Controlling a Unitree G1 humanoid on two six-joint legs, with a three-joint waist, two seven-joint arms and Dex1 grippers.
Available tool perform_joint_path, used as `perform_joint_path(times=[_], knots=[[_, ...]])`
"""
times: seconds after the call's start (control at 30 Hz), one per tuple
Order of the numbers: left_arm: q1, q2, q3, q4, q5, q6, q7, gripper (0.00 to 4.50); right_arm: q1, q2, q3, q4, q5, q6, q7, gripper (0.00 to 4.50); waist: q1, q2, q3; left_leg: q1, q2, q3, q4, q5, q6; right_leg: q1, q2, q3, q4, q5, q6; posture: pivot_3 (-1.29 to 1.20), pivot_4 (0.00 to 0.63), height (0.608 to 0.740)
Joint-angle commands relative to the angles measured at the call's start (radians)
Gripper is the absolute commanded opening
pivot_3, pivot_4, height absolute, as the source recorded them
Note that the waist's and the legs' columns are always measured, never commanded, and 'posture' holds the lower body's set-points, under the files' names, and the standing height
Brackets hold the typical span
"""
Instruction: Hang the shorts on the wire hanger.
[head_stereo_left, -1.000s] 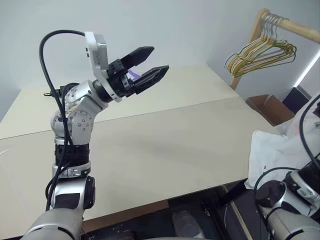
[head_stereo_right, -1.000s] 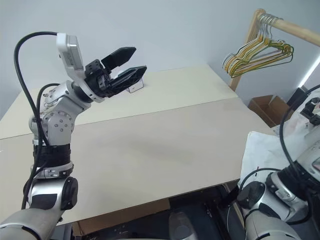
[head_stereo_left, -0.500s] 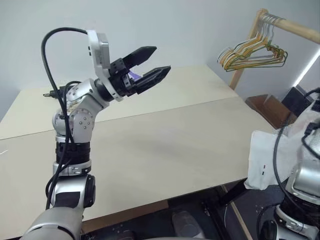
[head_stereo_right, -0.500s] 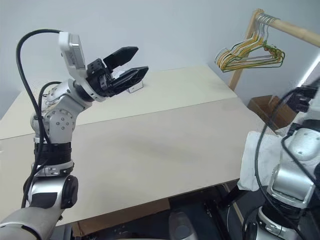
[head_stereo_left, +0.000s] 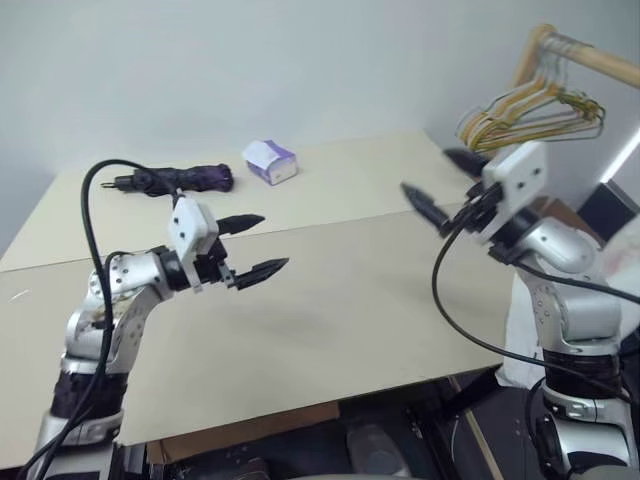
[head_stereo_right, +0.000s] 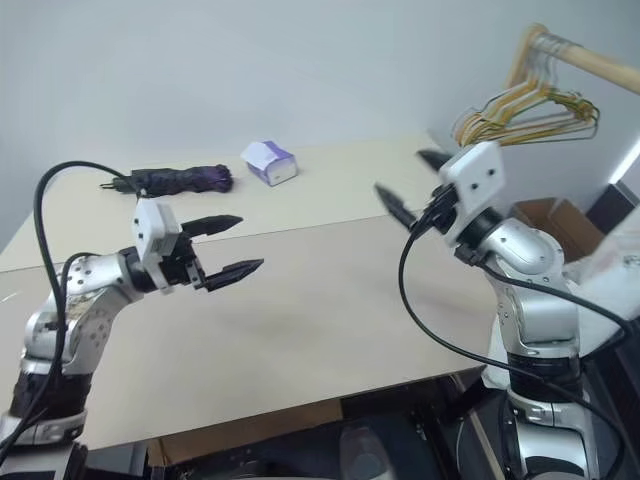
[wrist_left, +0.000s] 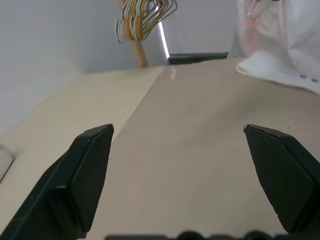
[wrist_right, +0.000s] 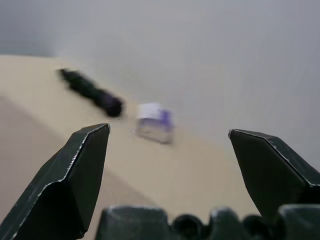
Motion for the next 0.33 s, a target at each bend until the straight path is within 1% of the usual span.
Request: perform_joint_path(times=[0.03,0.13,0.27,0.33], knots=[[0.078,0.055,0.070,-0.099,-0.037,0.015,-0.022,4.50,-0.082,-0.022,0.056,0.099,0.032,-0.006,0.176,4.45,0.032,0.000,0.000,0.000,0.000,0.000,0.000,0.000,0.000,0.000,0.000,0.000,0.000,0.000,0.000,-0.11,0.000,0.740],[0.126,0.070,0.093,-0.134,-0.048,0.034,0.005,4.50,-0.113,-0.023,0.088,0.141,0.039,-0.021,0.268,4.45,0.088,0.001,0.001,-0.001,0.000,0.000,0.000,0.000,0.000,-0.002,0.000,0.000,0.000,0.000,-0.001,-0.09,0.000,0.740],[0.141,0.068,0.095,-0.145,-0.043,0.039,0.033,4.50,-0.118,-0.018,0.095,0.147,0.040,-0.014,0.306,4.45,0.153,0.001,0.001,-0.006,0.000,0.000,0.000,0.000,0.000,-0.007,0.000,-0.001,0.000,0.000,-0.001,-0.08,0.000,0.740],[0.132,0.064,0.096,-0.143,-0.055,0.051,0.042,4.50,-0.105,-0.018,0.093,0.141,0.032,-0.020,0.307,4.45,0.163,0.001,0.001,-0.008,0.000,0.000,0.000,0.000,0.000,-0.010,0.000,-0.001,0.001,0.000,-0.002,-0.08,0.000,0.740]])
